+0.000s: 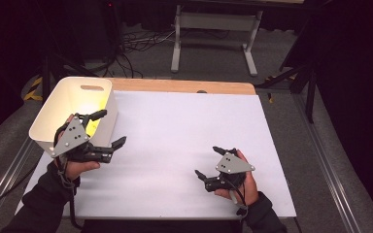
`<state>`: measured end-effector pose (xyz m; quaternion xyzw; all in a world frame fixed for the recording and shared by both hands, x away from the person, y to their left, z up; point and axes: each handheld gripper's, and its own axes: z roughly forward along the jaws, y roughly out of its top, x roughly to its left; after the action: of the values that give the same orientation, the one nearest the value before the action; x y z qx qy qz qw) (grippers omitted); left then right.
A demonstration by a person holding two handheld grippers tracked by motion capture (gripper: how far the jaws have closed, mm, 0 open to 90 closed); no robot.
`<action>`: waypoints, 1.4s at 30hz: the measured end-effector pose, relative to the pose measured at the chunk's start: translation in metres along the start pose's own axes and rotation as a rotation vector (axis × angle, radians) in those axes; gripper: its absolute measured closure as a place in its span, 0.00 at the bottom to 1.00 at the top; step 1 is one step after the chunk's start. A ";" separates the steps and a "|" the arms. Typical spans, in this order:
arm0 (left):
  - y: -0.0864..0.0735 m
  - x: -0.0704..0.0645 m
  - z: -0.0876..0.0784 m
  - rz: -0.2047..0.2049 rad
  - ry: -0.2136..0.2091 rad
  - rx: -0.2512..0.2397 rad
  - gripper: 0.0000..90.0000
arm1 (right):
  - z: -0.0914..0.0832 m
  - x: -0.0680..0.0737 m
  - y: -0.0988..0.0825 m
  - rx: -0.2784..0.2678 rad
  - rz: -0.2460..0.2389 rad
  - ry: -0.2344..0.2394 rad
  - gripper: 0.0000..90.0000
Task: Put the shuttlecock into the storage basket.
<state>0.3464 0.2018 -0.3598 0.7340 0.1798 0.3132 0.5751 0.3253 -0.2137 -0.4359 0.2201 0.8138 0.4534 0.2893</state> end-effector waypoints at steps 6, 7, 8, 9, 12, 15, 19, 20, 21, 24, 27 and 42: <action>-0.005 -0.002 0.002 -0.008 -0.011 0.004 0.08 | -0.001 0.000 0.001 -0.005 -0.001 -0.003 0.09; -0.006 -0.003 0.002 -0.007 -0.015 0.003 0.08 | -0.001 0.000 0.001 -0.007 -0.001 -0.002 0.09; -0.007 -0.004 0.002 -0.006 -0.013 0.008 0.08 | -0.001 0.001 0.001 -0.008 -0.001 -0.001 0.09; -0.007 -0.004 0.003 -0.004 -0.012 0.008 0.08 | -0.001 0.001 0.001 -0.005 -0.003 -0.003 0.09; -0.009 -0.005 0.004 -0.002 -0.010 0.010 0.08 | -0.001 0.001 0.001 -0.004 -0.005 -0.004 0.09; -0.011 -0.006 0.005 -0.007 -0.012 0.013 0.07 | -0.001 0.001 0.001 0.000 -0.008 -0.005 0.09; -0.013 -0.007 0.007 -0.002 -0.020 0.015 0.07 | -0.001 0.001 0.002 -0.002 -0.009 -0.004 0.09; -0.013 -0.007 0.007 0.000 -0.021 0.016 0.07 | -0.001 0.001 0.002 -0.001 -0.009 -0.004 0.09; -0.014 -0.008 0.008 -0.006 -0.021 0.015 0.07 | -0.001 0.001 0.002 0.000 -0.010 -0.006 0.09; -0.015 -0.007 0.008 -0.009 -0.022 0.015 0.07 | -0.001 0.002 0.002 -0.003 -0.011 -0.004 0.09; -0.017 -0.009 0.010 -0.012 -0.029 0.017 0.07 | -0.002 0.001 0.002 -0.004 -0.008 -0.005 0.09; -0.026 -0.013 0.016 -0.011 -0.056 0.033 0.06 | -0.002 0.001 0.003 -0.006 -0.008 -0.004 0.09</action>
<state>0.3501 0.1889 -0.3898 0.7509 0.1727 0.2863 0.5695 0.3234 -0.2133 -0.4328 0.2169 0.8129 0.4541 0.2932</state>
